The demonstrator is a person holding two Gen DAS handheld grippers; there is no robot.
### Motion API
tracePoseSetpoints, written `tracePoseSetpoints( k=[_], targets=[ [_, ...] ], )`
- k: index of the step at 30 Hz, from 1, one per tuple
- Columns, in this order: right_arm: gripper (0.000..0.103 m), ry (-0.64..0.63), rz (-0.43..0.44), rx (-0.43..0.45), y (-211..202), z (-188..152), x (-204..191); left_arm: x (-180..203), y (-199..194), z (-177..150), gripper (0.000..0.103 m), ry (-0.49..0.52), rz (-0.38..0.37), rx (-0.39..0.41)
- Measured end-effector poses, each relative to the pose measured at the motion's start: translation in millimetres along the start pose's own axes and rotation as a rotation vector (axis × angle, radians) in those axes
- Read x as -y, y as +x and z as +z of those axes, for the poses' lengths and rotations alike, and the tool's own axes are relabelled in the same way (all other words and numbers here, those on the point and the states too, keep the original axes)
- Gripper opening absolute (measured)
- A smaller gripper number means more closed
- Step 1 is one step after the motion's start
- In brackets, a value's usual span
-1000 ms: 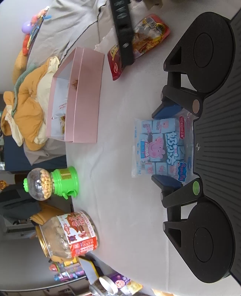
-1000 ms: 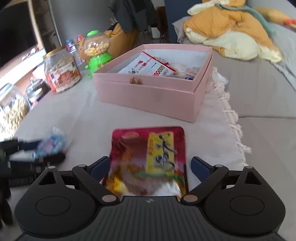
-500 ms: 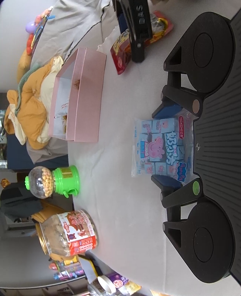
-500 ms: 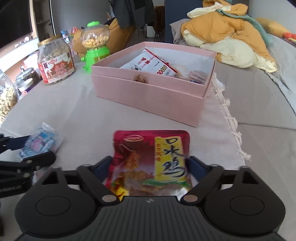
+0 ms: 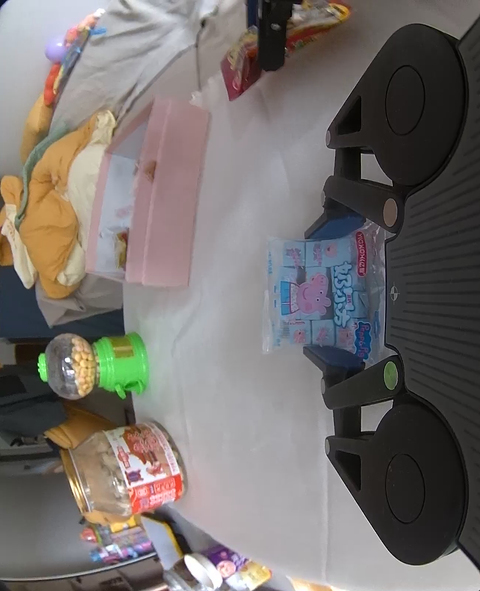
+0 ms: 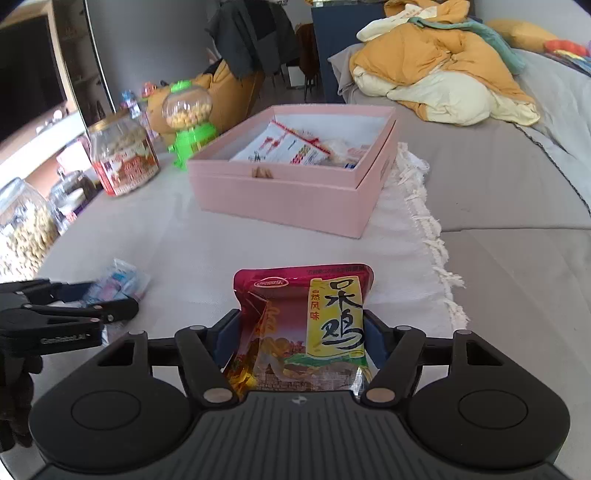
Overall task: Organize snacks
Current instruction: 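Carry the blue candy packet into the pink box with the left gripper and release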
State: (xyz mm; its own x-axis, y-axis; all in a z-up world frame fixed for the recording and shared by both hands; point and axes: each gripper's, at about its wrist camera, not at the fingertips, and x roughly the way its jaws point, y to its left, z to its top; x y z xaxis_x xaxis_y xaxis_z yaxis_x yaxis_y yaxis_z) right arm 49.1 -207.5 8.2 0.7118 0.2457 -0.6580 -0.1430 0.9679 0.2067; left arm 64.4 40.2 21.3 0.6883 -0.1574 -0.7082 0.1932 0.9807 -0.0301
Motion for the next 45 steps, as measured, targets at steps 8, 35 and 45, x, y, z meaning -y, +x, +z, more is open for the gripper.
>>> tracePoseSetpoints(
  k=[8,35,45],
  targets=[
    [0.068,-0.009,0.028,0.034,-18,3,0,36,-31,88,0.065,0.023,-0.071,0.238],
    [0.068,-0.074,-0.038,-0.018,-7,23,-21,-9,7,102,0.061,-0.126,-0.217,0.252],
    [0.068,-0.056,-0.131,0.148,-33,148,-29,-41,-15,67,0.061,-0.146,-0.27,0.278]
  ],
)
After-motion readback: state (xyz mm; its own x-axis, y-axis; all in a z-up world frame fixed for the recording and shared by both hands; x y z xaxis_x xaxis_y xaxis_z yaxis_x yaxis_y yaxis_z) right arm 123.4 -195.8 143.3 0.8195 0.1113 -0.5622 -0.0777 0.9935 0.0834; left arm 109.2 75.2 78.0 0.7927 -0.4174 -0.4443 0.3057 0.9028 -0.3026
